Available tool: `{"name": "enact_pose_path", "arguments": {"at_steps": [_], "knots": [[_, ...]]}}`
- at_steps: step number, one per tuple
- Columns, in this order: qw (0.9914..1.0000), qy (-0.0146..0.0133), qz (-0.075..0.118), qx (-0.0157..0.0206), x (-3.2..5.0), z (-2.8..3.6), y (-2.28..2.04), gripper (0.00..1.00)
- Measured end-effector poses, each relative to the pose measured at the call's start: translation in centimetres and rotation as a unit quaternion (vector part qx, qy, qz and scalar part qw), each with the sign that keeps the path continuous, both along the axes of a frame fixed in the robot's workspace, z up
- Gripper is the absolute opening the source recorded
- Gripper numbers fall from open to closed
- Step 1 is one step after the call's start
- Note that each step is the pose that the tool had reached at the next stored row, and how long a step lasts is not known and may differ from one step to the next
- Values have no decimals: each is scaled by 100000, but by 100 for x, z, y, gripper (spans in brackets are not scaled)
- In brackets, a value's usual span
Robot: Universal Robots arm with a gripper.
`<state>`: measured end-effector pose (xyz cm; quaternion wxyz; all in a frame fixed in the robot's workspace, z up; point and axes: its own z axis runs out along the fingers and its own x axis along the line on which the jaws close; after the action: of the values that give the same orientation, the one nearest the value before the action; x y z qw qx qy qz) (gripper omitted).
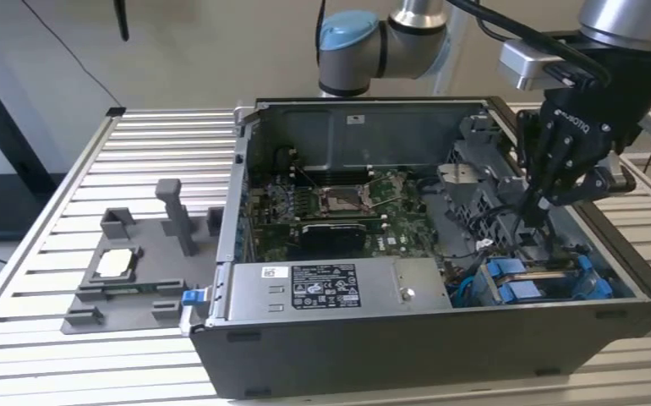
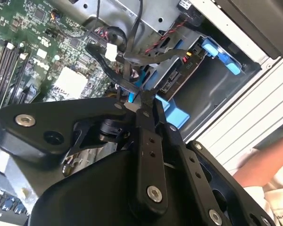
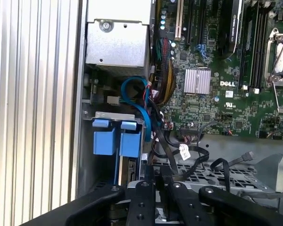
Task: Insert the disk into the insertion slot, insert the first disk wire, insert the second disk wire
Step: 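Insert the second disk wire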
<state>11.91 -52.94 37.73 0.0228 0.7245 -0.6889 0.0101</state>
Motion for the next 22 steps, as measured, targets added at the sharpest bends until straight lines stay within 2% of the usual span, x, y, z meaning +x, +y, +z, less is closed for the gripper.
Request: {"name": "enact_pose_path", "arguments": {"at_steps": [5,8,11,17,19,22], "knots": [[100000,33,-3,-5,8,0,-48,16],[100000,279,-17,124,15,-5,-84,16],[99995,435,-24,902,17,-11,-135,16],[99971,461,-14,2363,19,-28,-241,16],[99928,515,-20,3756,20,-40,-283,16],[99924,571,-34,3862,21,-42,-286,16]]}}
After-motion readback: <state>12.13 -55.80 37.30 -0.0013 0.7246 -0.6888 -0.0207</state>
